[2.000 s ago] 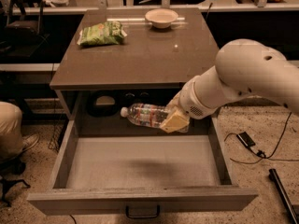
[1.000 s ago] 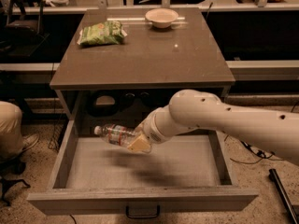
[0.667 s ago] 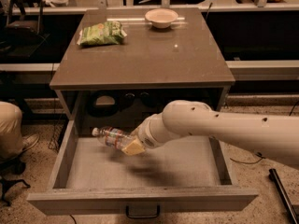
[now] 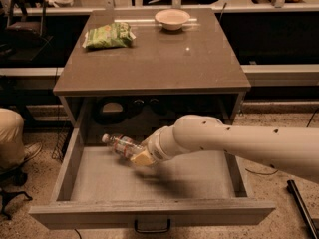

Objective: Place water bottle into top drawer

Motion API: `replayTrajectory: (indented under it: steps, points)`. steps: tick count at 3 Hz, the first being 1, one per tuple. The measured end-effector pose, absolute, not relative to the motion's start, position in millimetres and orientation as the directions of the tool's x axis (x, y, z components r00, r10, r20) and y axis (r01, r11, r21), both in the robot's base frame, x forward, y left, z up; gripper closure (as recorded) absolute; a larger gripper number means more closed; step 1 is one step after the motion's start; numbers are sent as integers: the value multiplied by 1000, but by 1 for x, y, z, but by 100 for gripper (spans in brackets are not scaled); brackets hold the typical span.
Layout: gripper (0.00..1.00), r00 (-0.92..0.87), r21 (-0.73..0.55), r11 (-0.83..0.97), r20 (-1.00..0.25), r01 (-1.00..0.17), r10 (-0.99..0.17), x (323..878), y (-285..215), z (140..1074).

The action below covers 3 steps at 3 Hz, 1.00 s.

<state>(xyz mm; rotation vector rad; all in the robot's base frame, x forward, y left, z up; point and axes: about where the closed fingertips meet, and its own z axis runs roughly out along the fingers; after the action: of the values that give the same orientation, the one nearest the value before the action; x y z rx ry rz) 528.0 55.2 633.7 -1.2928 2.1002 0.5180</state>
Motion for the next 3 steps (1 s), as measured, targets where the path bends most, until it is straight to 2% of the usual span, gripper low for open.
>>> replayTrajectory:
  steps: [1,2,3]
  points:
    - [16,-350,17,471,-693,-882,-630,530,44,636]
    - [0,-365,23,498,-712,-867,-601,528,26,642]
    - [0,-379,43,523,-740,-851,-556,523,0,659]
